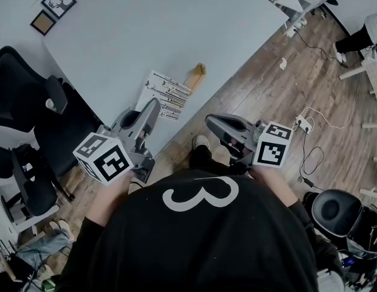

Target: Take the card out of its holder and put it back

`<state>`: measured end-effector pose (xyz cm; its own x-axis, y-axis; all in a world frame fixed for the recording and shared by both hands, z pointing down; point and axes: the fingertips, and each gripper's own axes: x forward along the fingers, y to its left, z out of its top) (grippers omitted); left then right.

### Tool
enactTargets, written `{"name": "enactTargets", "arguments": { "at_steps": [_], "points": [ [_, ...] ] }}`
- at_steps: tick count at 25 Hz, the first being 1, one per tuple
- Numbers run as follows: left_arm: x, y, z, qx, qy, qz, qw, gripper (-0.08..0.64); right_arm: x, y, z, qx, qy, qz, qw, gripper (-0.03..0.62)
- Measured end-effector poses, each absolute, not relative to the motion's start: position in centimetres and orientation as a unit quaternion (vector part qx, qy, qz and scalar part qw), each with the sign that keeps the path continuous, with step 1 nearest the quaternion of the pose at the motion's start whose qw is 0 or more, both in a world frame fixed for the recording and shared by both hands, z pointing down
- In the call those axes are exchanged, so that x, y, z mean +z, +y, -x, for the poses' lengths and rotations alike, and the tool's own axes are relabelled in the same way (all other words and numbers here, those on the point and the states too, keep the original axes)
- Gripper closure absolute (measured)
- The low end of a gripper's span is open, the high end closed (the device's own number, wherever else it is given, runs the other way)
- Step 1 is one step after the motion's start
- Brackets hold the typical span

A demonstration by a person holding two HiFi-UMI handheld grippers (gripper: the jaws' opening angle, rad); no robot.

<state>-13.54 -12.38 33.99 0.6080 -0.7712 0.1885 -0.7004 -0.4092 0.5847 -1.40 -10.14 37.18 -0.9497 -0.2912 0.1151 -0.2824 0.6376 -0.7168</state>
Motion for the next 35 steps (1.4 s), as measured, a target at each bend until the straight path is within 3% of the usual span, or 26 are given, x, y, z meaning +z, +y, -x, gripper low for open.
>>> {"name": "enactTargets", "arguments": {
  "at_steps": [6, 35],
  "points": [
    [35.1, -5.8, 14.4, -0.051, -0.418, -0.850, 0.318, 0.535, 37.4, -4.7, 2.5, -0.376, 0.913, 0.161, 0.012, 0.582],
    [35.0, -4.3, 13.9, -0.057, -0.408, -0.849, 0.332, 0.535, 36.2, -3.6, 3.0, -0.382, 0.909, 0.168, -0.006, 0.581]
  ]
}}
